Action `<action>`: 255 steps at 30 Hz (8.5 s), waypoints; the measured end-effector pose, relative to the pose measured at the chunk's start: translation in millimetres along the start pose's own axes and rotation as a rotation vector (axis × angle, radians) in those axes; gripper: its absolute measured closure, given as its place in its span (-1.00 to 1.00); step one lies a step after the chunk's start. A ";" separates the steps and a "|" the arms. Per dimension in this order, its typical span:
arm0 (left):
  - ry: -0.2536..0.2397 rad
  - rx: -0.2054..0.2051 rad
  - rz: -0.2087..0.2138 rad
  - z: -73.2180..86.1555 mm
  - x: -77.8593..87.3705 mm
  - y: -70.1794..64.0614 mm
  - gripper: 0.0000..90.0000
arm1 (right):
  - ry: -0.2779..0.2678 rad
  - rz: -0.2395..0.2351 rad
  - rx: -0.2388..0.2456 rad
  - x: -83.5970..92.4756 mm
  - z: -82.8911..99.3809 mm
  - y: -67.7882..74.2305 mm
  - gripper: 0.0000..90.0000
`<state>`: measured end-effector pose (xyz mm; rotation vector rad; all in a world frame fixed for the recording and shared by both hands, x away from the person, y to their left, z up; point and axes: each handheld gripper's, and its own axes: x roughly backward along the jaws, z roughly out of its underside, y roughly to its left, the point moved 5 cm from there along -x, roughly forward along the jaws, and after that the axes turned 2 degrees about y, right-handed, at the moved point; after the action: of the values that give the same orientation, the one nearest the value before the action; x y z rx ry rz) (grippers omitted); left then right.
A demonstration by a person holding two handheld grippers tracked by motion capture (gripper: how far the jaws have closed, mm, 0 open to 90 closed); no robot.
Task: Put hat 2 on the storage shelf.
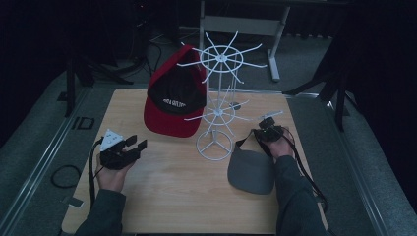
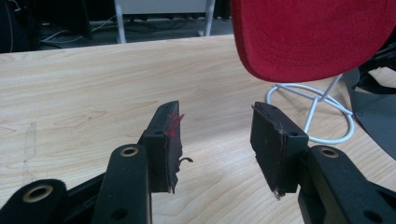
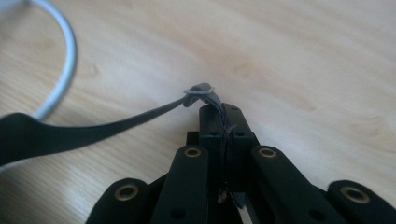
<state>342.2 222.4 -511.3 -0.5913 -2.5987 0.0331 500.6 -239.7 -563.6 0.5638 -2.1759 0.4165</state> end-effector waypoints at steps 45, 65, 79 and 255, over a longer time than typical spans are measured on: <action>-0.003 0.004 -0.001 -0.7 0.5 -0.1 0.19 | -0.415 0.002 -0.008 136.7 -77.2 -29.2 0.98; -0.005 0.006 -0.001 -0.3 0.4 -0.3 0.19 | -0.471 -0.012 0.033 161.1 -89.0 -23.1 0.98; -0.006 0.005 -0.003 0.1 1.2 0.6 0.19 | -0.499 -0.020 0.043 168.7 -91.4 -20.1 0.98; -0.006 -0.056 0.060 -27.6 -13.7 -16.5 0.96 | -0.604 -0.119 0.234 265.0 -200.0 18.5 0.94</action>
<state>358.9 199.7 -490.8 -0.6907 -2.5940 -0.0187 472.6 -196.0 -235.2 1.0511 -2.6607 0.4846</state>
